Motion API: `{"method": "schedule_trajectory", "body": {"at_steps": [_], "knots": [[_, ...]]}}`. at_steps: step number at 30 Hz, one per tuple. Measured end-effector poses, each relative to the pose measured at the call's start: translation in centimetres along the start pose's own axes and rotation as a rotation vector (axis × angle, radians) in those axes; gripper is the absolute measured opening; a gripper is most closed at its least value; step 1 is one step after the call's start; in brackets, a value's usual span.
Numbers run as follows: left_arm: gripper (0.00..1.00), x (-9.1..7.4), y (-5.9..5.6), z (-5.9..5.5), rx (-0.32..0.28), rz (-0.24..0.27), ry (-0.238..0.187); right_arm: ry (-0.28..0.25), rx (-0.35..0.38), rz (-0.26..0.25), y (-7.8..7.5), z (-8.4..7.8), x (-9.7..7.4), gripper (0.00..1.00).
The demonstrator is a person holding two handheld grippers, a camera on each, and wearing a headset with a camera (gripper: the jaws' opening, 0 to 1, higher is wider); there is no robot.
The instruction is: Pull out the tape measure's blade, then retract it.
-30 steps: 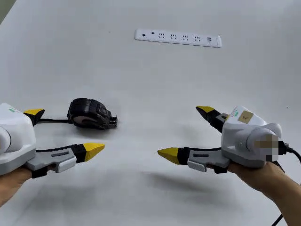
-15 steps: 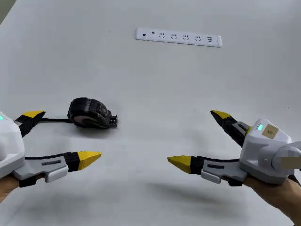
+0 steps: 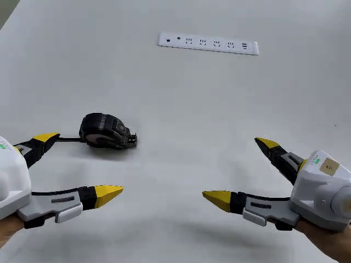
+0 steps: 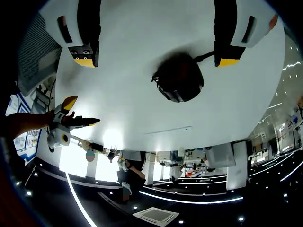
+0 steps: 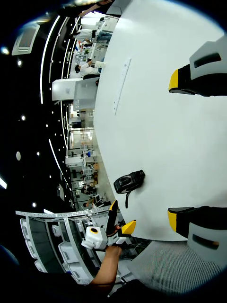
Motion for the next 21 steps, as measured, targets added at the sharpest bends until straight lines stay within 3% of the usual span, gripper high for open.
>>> {"method": "schedule_trajectory", "body": {"at_steps": [8,21], "knots": [[0.99,0.04,0.52,0.44,0.005,-0.01,-0.002,-0.006,0.012,-0.007,0.58,-0.3,-0.44,0.99],[0.99,-0.07,0.41,0.59,-0.01,-0.042,0.001,-0.011,0.03,-0.018,0.53,-0.49,-0.98,0.99]]}}
Point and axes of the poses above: the centre of the closed fingertips' face, and the gripper's own axes: x roughly forward along the fingers, y roughly to its left, z roughly out of its top, the point moved 9 cm from there along -x, roughly backward along the fingers, and after that the axes turned 15 degrees about y, right-handed, at the moved point
